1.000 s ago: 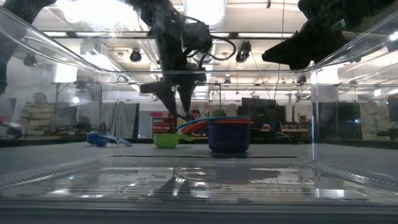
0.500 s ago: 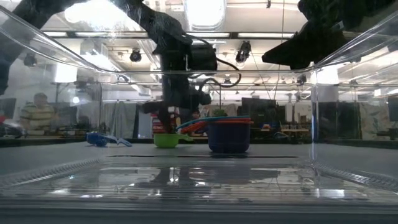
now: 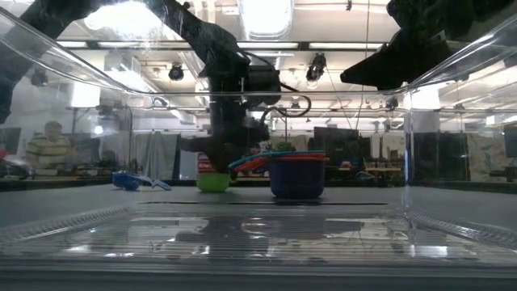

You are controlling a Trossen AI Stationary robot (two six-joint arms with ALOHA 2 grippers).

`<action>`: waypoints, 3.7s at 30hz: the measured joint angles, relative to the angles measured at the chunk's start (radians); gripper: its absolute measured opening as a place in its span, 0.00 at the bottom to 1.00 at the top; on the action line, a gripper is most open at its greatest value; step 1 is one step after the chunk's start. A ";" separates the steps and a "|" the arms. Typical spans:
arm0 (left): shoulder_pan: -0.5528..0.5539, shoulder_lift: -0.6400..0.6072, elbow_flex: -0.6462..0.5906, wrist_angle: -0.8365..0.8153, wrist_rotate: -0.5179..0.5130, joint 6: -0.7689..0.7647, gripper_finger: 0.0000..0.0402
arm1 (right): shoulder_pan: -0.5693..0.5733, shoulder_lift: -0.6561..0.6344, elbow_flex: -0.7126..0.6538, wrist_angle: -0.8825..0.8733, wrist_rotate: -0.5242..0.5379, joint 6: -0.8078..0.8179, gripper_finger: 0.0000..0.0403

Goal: Nest measuring cups in basket
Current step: Stack the green measuring cup on top of the light blue measuring cup

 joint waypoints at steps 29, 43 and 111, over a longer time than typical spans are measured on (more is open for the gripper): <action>0.087 -0.030 0.001 -0.041 0.239 -0.983 0.16 | 0.000 0.000 0.000 0.002 0.000 0.019 0.17; 0.088 -0.133 0.000 -0.132 0.239 -0.807 0.63 | 0.000 0.000 0.000 -0.002 0.000 0.020 0.17; -0.007 -0.498 -0.392 0.281 0.194 -0.809 0.08 | 0.000 0.000 0.000 -0.013 0.001 0.003 0.17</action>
